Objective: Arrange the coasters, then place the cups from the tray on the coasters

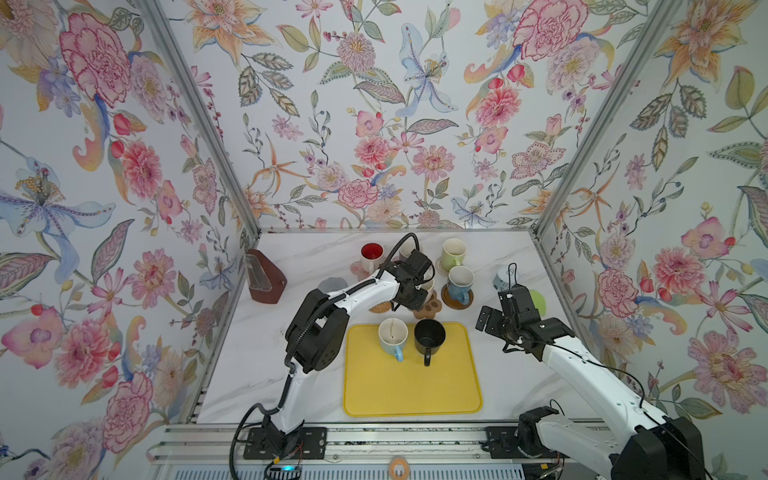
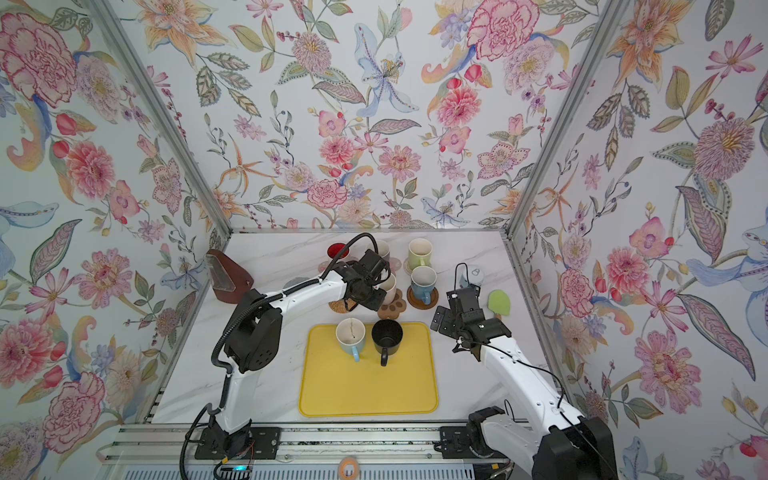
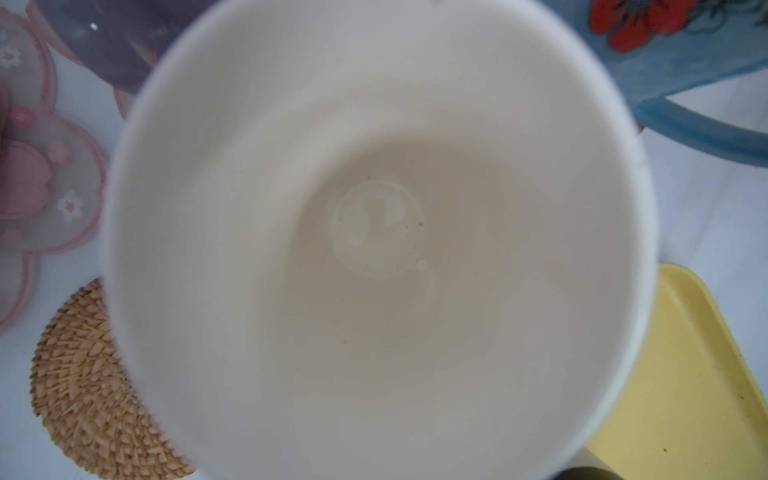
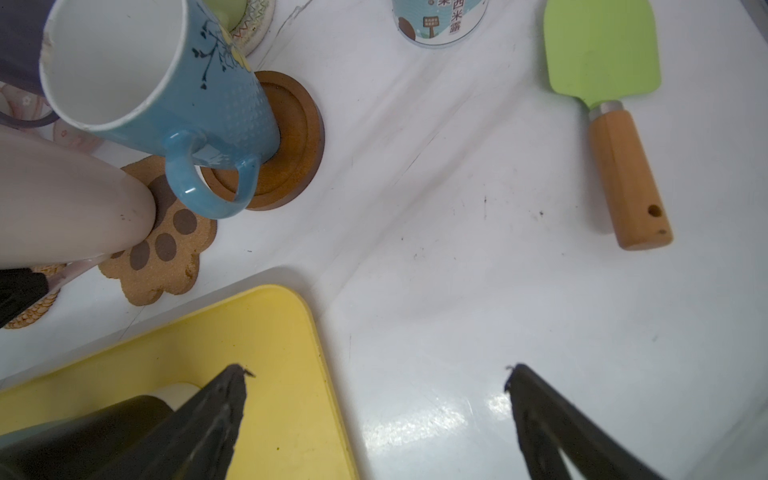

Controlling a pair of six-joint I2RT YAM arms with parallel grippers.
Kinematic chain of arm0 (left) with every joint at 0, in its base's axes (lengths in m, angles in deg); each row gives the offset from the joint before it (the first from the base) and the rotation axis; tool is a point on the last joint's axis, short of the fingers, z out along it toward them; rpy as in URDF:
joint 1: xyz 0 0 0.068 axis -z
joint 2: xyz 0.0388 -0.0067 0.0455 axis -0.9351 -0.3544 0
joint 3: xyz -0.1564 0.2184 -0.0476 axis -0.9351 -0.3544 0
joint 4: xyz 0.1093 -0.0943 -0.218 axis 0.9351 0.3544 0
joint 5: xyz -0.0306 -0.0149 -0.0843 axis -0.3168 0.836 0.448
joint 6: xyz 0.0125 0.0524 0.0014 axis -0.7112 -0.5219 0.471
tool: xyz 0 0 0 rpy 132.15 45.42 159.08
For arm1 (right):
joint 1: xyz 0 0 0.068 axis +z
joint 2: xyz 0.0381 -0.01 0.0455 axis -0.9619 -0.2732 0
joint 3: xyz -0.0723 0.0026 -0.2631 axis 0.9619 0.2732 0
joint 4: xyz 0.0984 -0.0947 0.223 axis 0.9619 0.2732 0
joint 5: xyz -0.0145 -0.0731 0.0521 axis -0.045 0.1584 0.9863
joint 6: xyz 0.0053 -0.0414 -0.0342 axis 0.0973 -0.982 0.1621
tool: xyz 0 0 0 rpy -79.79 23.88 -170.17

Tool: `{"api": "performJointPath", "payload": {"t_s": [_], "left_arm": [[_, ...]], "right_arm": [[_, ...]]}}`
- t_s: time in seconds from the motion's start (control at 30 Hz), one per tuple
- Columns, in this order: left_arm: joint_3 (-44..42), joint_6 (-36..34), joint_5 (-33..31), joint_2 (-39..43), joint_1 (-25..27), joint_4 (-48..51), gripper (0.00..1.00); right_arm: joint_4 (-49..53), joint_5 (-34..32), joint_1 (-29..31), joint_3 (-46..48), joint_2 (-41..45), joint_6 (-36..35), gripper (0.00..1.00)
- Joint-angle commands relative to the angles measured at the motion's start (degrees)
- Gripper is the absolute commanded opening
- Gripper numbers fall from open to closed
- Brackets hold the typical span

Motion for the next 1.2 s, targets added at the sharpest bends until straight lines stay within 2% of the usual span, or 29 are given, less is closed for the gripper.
{"api": "performJointPath", "payload": {"t_s": [0.0,0.5,1.03,1.17], "left_arm": [[2.7,-1.2,-0.8,-0.7,-0.4,0.1,0.0],[4.3,-1.6,1.2,-1.0,0.4,1.6,0.0],[5.9,-2.0,0.1,-1.8,1.0,3.6,0.0],[6.0,-1.8,0.2,-2.0,1.1,3.4,0.03]], "right_arm": [[0.6,-0.6,-0.4,-1.7,-0.6,-0.4,0.99],[0.1,-0.2,-0.4,-1.6,-1.3,-0.6,0.99],[-0.1,-0.1,-0.5,-1.5,-1.4,-0.6,0.99],[-0.1,-0.1,-0.5,-1.4,-1.4,-0.6,0.99]]}}
